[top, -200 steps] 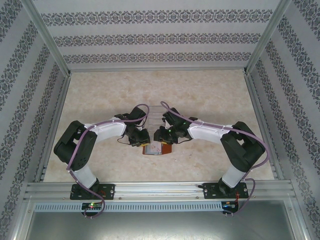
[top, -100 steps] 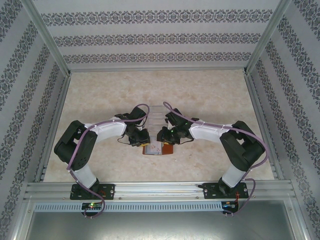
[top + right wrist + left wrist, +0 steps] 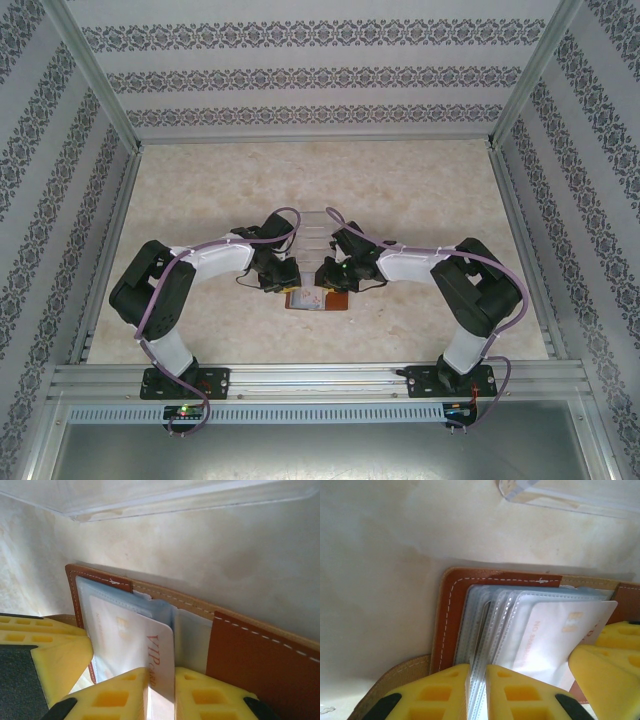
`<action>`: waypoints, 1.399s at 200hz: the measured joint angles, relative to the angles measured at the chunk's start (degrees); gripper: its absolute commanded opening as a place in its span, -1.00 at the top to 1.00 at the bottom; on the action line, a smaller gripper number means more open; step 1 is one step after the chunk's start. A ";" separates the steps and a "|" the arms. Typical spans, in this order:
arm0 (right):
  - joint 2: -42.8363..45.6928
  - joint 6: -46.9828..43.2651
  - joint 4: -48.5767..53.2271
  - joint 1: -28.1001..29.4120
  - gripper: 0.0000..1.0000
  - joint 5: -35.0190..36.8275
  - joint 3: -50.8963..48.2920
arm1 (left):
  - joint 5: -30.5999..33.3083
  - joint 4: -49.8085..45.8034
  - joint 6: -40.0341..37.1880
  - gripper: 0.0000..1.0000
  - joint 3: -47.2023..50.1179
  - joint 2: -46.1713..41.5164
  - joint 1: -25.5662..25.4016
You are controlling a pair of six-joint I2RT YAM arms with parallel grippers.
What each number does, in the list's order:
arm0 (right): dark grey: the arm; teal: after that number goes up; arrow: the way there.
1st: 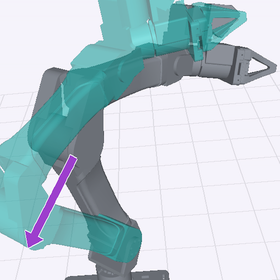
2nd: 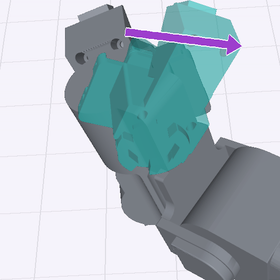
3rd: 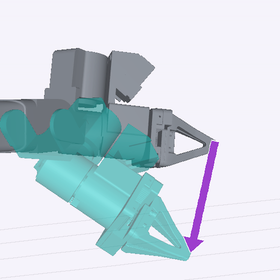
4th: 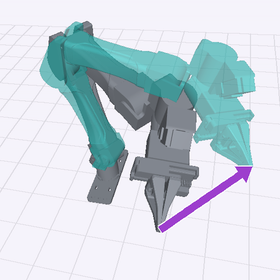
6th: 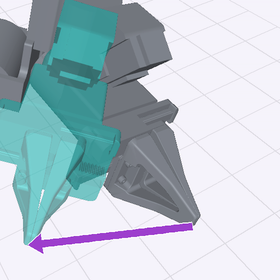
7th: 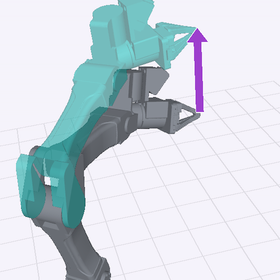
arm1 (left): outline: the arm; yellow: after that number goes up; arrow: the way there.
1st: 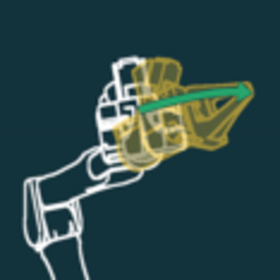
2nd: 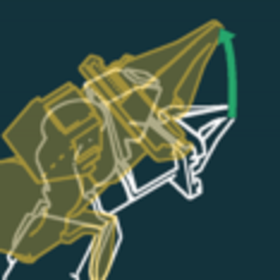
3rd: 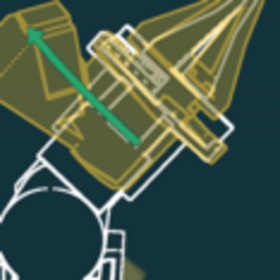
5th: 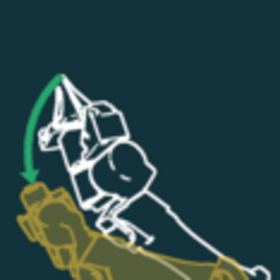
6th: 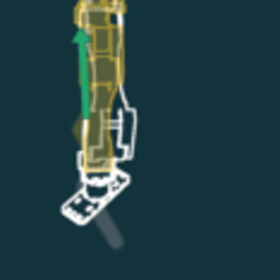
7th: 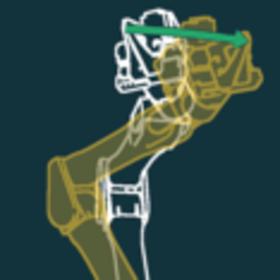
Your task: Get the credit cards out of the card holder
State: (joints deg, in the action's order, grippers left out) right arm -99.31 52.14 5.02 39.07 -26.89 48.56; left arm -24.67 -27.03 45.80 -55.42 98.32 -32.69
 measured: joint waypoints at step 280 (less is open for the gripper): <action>8.83 -5.81 18.53 0.17 0.82 12.33 3.87 | 0.57 0.04 -0.37 0.67 -0.02 0.00 -0.59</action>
State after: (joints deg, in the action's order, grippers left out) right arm -90.48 46.33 23.55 39.24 -14.57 52.42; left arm -24.10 -26.98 45.43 -55.44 98.32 -33.28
